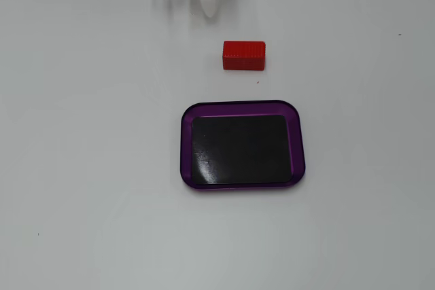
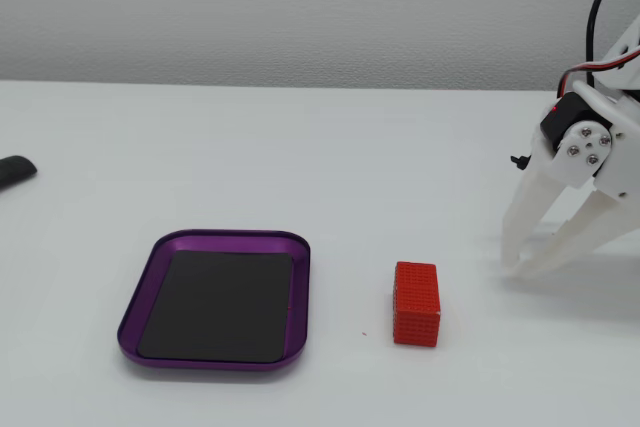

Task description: Pick up the cube and place it in the box.

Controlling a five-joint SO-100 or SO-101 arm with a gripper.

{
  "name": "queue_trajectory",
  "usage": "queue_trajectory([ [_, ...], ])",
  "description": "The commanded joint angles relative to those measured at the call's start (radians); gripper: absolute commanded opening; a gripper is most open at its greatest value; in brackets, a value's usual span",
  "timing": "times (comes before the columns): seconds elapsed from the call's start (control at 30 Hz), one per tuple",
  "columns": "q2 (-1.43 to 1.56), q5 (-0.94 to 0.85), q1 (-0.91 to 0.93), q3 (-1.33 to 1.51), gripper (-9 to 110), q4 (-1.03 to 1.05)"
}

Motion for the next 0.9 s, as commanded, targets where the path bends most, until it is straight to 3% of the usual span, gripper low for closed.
queue_trajectory([
  [0.0, 0.077, 0.084, 0.0, 0.006, 0, -0.014],
  [0.47, 0.012, 0.081, 0.0, -0.006, 0, -0.051],
  [0.63, -0.296, 0.08, -0.011, -0.112, 0, -0.221],
  [0.87, -0.893, 0.092, -0.041, -0.595, 0, -0.238],
])
